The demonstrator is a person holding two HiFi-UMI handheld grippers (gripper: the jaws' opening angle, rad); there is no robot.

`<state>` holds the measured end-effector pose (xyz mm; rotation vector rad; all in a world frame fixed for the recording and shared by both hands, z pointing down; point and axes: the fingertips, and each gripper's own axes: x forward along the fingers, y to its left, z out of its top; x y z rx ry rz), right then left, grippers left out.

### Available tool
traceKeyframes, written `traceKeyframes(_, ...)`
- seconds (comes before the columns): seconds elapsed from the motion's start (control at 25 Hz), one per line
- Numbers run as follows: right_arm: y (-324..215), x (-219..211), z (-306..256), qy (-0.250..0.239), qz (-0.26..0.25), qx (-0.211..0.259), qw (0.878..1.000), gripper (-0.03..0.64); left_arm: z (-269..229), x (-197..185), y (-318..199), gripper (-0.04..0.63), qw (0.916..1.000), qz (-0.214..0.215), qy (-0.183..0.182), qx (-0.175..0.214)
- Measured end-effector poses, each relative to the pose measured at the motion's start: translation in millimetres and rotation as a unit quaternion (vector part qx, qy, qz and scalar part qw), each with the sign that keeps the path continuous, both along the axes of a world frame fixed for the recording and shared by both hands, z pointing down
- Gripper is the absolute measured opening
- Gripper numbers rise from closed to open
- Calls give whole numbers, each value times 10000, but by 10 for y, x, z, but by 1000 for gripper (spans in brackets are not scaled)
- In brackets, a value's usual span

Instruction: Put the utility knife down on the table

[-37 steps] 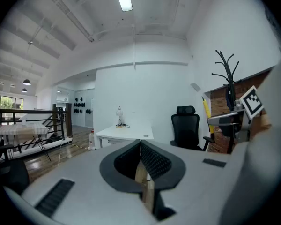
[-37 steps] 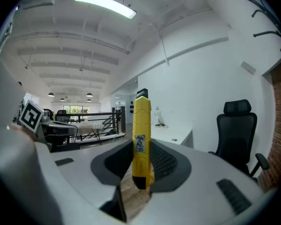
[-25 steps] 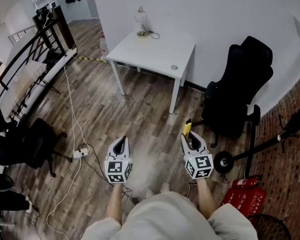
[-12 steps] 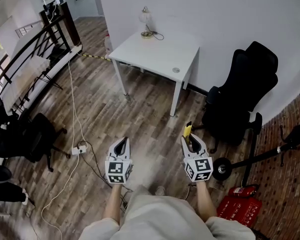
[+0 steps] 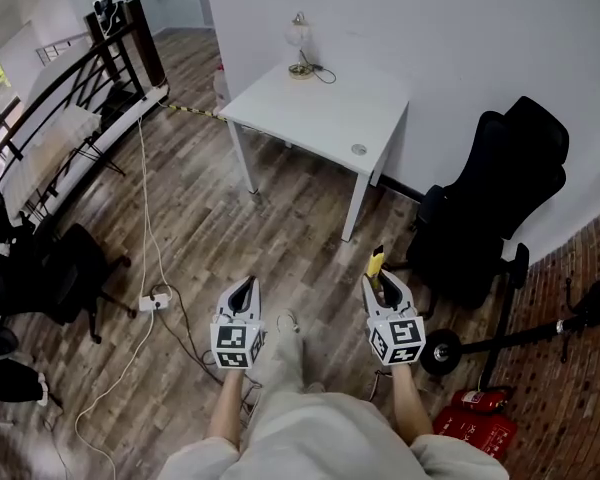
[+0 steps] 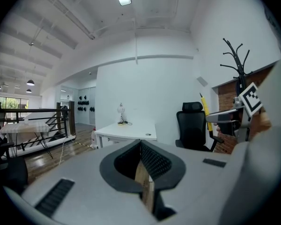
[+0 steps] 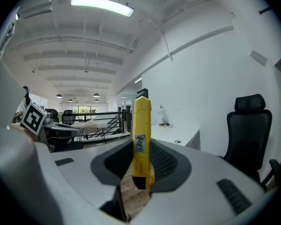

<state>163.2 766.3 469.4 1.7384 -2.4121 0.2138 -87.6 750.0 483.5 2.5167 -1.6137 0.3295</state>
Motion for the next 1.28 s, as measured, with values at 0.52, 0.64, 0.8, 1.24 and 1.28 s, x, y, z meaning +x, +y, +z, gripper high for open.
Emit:
traceKeyframes(0.52,-1756,-158,12,113,31,-86,9999,109,48,-101,-1801,6,9998,111,137,-15)
traceKeyframes(0.64,-2232,-239,-40,117,57,-116,9998,109,-2,-193,-2290,6,9998,138,144,-33)
traceKeyframes(0.8,-2780,-401,-34,126,123,-156,9997,109,-6,-360,-2914,6,9997,170,195,-46)
traceKeyframes(1.24,-3821,-593,-8,216,410,-182,9988,109,32,-528,-4103,6,9987,421,296,-57)
traceKeyframes(1.28,-3877,-607,-6,223,424,-189,9987,109,34,-552,-4164,6,9986,422,302,-64)
